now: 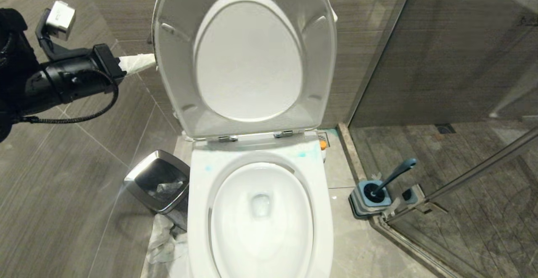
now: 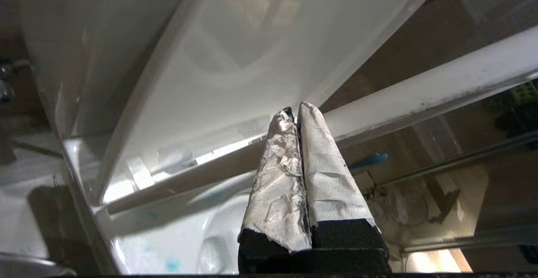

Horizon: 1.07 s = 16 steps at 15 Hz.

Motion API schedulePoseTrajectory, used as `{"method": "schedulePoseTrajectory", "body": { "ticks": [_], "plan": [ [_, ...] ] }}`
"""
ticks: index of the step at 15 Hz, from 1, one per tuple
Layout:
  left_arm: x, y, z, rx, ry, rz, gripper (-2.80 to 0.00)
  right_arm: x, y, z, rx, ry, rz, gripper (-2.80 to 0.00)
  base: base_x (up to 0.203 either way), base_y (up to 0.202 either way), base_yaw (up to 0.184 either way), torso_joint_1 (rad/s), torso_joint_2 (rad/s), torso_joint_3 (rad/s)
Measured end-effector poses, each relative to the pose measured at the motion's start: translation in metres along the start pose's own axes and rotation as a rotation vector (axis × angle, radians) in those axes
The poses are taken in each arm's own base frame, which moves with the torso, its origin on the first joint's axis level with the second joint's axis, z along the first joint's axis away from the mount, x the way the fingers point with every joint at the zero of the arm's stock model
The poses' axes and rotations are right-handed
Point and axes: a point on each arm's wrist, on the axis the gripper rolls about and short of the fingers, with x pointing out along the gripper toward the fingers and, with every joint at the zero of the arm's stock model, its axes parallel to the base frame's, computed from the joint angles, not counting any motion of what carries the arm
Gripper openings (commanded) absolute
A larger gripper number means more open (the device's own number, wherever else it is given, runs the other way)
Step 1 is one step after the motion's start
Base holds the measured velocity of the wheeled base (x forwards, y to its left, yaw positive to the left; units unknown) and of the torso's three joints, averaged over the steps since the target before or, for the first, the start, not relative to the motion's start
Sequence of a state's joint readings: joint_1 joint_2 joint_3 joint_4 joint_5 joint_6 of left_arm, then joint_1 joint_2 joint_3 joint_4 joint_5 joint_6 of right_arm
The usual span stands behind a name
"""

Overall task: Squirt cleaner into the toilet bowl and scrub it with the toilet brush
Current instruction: Close the toilet lid

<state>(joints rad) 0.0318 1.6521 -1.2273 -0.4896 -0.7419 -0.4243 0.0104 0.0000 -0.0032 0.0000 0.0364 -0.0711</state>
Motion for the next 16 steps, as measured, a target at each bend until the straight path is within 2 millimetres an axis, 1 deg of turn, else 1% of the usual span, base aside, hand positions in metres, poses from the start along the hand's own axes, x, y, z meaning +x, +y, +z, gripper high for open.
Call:
{"method": "schedulePoseTrajectory", "body": {
  "ticks": [1,3,5,7,11,12,14,16],
  "plan": [
    [-0.006,0.0,-0.003,-0.007,0.006,0.007,-2.8,0.0,0.0,0.0,0.0,0.0,0.0,-2.8,0.0,0.0,0.0,0.0,0.0,0.0],
    [-0.011,-0.003,0.0,0.007,-0.011,0.014,-2.8,0.0,0.0,0.0,0.0,0.0,0.0,-2.8,0.0,0.0,0.0,0.0,0.0,0.0],
    [-0.01,-0.005,0.009,0.036,-0.046,0.015,-2.8,0.0,0.0,0.0,0.0,0.0,0.0,-2.8,0.0,0.0,0.0,0.0,0.0,0.0],
    [-0.004,-0.004,0.023,0.07,-0.099,0.023,-2.8,0.0,0.0,0.0,0.0,0.0,0.0,-2.8,0.0,0.0,0.0,0.0,0.0,0.0],
    [0.019,-0.005,0.066,0.138,-0.258,0.004,-2.8,0.0,0.0,0.0,0.0,0.0,0.0,-2.8,0.0,0.0,0.0,0.0,0.0,0.0],
    [0.027,-0.002,0.074,0.151,-0.289,-0.005,-2.8,0.0,0.0,0.0,0.0,0.0,0.0,-2.8,0.0,0.0,0.0,0.0,0.0,0.0],
    [0.042,0.009,0.08,0.188,-0.338,-0.025,-2.8,0.0,0.0,0.0,0.0,0.0,0.0,-2.8,0.0,0.0,0.0,0.0,0.0,0.0],
    [0.058,0.022,0.078,0.244,-0.387,-0.05,-2.8,0.0,0.0,0.0,0.0,0.0,0.0,-2.8,0.0,0.0,0.0,0.0,0.0,0.0]
  ]
}}
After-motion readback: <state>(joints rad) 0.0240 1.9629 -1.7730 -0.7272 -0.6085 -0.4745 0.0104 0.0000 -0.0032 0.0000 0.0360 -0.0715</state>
